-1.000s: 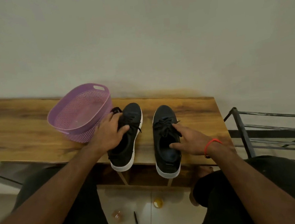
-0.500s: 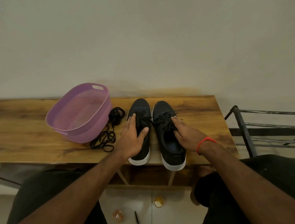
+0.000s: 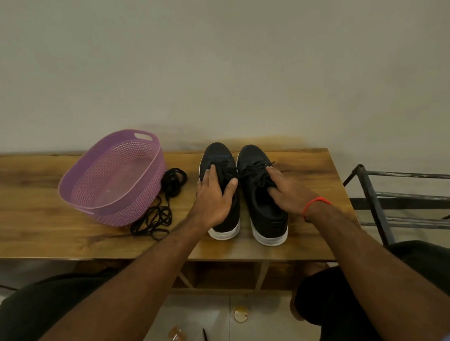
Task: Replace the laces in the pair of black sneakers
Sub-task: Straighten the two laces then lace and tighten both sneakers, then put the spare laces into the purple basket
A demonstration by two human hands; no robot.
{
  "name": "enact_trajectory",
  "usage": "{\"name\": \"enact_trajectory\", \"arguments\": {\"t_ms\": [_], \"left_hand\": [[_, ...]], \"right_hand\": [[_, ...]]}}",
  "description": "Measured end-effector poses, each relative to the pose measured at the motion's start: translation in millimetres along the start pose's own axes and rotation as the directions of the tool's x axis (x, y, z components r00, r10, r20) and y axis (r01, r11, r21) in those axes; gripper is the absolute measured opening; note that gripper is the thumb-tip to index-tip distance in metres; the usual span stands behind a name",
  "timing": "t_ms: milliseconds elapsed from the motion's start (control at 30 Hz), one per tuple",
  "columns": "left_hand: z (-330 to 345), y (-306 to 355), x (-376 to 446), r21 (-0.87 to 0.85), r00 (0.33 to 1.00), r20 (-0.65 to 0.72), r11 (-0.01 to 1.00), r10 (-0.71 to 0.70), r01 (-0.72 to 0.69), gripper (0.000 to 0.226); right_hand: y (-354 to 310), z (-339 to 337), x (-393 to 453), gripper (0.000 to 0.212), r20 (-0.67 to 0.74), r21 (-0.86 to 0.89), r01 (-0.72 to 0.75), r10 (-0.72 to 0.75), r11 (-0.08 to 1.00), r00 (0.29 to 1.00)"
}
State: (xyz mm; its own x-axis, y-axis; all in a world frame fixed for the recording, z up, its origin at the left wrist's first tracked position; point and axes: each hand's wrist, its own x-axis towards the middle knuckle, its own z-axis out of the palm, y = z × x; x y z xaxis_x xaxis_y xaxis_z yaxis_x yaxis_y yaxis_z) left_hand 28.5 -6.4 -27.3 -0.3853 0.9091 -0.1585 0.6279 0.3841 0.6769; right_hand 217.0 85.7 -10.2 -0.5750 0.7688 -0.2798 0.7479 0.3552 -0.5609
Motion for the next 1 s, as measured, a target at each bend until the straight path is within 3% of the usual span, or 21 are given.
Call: {"name": "enact_trajectory", "arguments": {"t_ms": [133,233,333,400,533,600,733,867,1000], "left_hand": [[-33,-8,-26,0.161,0.983,-0.158,0.984,0.097,-0.072,0.07],[-57,-41,-39,0.423,0.984,-0.143,0.905,0.11,-0.04,0.067],[-70,-74,-45,0.579,0.997,-0.057,0.812,-0.051,0.075,0.077],[-72,-89,-49,0.638,0.995,-0.035,0.764,-0.098,0.098,0.077],[-66,-106,-55,0.667,0.976,0.002,0.727,-0.218,0.161,0.083],[-65,-107,-55,0.678,0.963,0.017,0.711,-0.268,0.186,0.081],[-68,-113,-46,0.709,0.988,-0.058,0.691,-0.145,0.143,0.052],[-69,-115,-43,0.545,0.99,-0.1,0.826,-0.103,0.141,0.039],[-70,-114,-34,0.445,0.99,-0.105,0.886,-0.092,0.129,0.029]], "right_hand": [[-13,-9,1,0.071,-0.193,0.015,0.006,-0.003,1.0,0.981],[-39,-9,3,0.059,-0.329,-0.077,0.157,-0.174,0.985,0.928],[-75,5,18,0.051,-0.223,-0.138,0.374,-0.396,0.917,0.891],[-98,23,36,0.046,-0.108,-0.173,0.435,-0.456,0.884,0.883],[-147,48,71,0.036,-0.1,-0.38,0.451,-0.521,0.808,0.848],[-167,59,87,0.033,-0.049,-0.422,0.417,-0.479,0.805,0.877],[-188,85,114,0.037,0.053,-0.465,0.348,-0.367,0.814,0.929],[-189,110,130,0.06,0.133,-0.392,0.272,-0.239,0.879,0.962],[-178,128,133,0.049,0.068,-0.407,0.26,-0.255,0.876,0.965]]}}
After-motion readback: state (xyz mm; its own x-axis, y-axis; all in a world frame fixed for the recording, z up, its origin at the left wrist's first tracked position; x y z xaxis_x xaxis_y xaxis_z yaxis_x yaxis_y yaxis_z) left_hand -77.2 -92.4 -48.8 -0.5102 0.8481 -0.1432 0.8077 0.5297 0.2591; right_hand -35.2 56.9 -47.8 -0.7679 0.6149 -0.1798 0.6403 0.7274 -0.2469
